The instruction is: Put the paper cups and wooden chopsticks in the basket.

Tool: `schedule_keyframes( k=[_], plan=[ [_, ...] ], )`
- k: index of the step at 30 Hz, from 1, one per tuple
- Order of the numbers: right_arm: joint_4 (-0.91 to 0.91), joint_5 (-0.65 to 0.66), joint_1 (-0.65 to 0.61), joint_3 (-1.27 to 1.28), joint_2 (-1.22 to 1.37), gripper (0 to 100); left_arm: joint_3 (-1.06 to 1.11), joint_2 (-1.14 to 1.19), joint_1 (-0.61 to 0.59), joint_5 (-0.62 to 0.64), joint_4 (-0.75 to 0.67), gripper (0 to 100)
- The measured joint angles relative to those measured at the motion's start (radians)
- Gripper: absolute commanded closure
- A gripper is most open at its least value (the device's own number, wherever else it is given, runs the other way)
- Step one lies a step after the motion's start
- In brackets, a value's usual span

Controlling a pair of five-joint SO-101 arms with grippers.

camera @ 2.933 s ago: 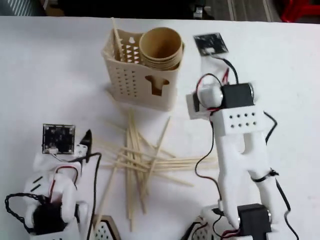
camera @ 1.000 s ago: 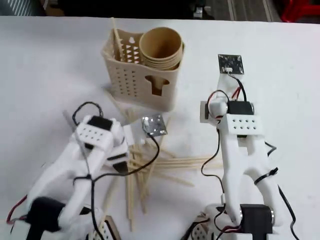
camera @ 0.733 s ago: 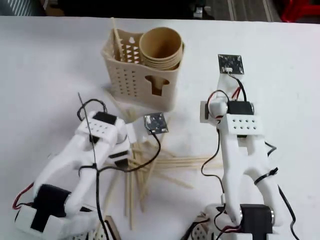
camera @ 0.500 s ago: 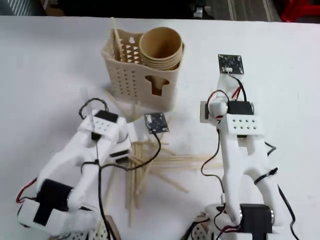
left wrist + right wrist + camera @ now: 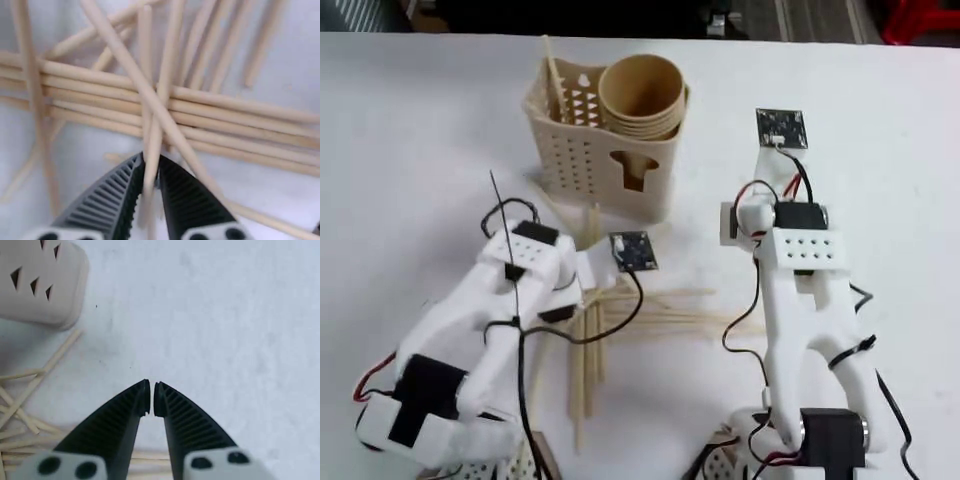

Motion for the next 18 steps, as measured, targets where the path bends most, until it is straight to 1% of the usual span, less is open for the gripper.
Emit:
schedule_keyframes(
  k=[7,9,18],
  plan=[
    [0.000,0.000,0.000,0.000,0.000,96.8,0.000,-0.003,0.000,0.000,0.029,98],
    [0.000,0.000,0.000,0.000,0.000,96.8,0.000,-0.035,0.000,0.000,0.057,98],
    [-0.014,0.000,0.000,0.000,0.000,96.9,0.000,-0.396,0.000,0.000,0.276,98]
  ],
)
